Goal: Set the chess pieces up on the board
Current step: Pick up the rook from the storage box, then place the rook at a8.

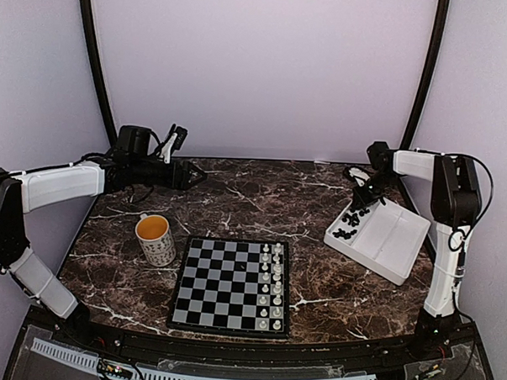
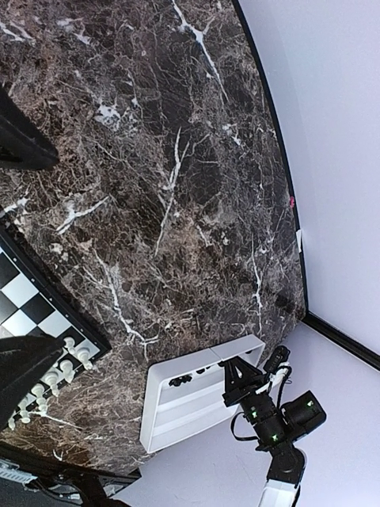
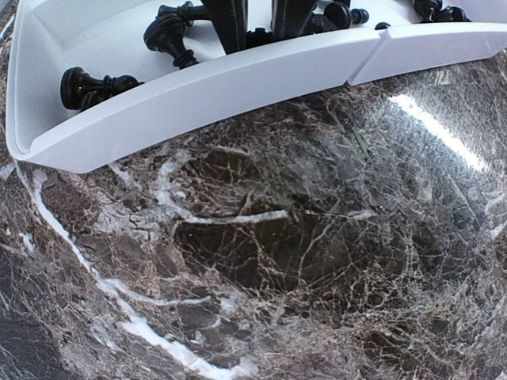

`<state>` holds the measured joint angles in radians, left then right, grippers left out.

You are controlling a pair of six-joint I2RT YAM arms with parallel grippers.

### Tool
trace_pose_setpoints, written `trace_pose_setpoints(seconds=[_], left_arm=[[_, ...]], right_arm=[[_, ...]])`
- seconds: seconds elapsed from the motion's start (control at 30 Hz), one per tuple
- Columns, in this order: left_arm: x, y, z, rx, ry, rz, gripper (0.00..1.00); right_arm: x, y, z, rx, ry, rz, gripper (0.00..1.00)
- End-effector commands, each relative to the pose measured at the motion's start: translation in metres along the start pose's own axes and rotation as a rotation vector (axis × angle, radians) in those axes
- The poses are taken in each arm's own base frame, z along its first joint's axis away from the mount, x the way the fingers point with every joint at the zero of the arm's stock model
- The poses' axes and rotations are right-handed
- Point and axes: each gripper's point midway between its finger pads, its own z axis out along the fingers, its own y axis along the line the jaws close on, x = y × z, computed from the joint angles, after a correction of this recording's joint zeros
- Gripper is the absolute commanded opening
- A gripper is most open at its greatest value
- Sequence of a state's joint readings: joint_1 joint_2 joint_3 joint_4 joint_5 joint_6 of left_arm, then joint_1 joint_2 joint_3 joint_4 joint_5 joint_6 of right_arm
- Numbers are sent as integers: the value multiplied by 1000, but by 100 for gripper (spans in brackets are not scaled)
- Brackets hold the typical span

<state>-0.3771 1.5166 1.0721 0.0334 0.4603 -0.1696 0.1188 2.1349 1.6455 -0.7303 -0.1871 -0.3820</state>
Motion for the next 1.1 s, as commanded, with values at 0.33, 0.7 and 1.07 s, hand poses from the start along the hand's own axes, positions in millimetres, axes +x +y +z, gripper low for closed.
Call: trace_pose_setpoints(seconds=[0.33, 0.7, 1.07], left_arm=[[-9, -12, -7, 44, -26, 8, 74], [-15, 2, -15, -41, -40, 27, 74], [-26, 37, -38, -73, -90, -191, 74]], right_arm=[[-10, 53, -106, 48, -193, -137, 0], [-50, 260, -115, -189, -213, -581, 0], [-3, 489, -94, -481, -127, -1013, 0]])
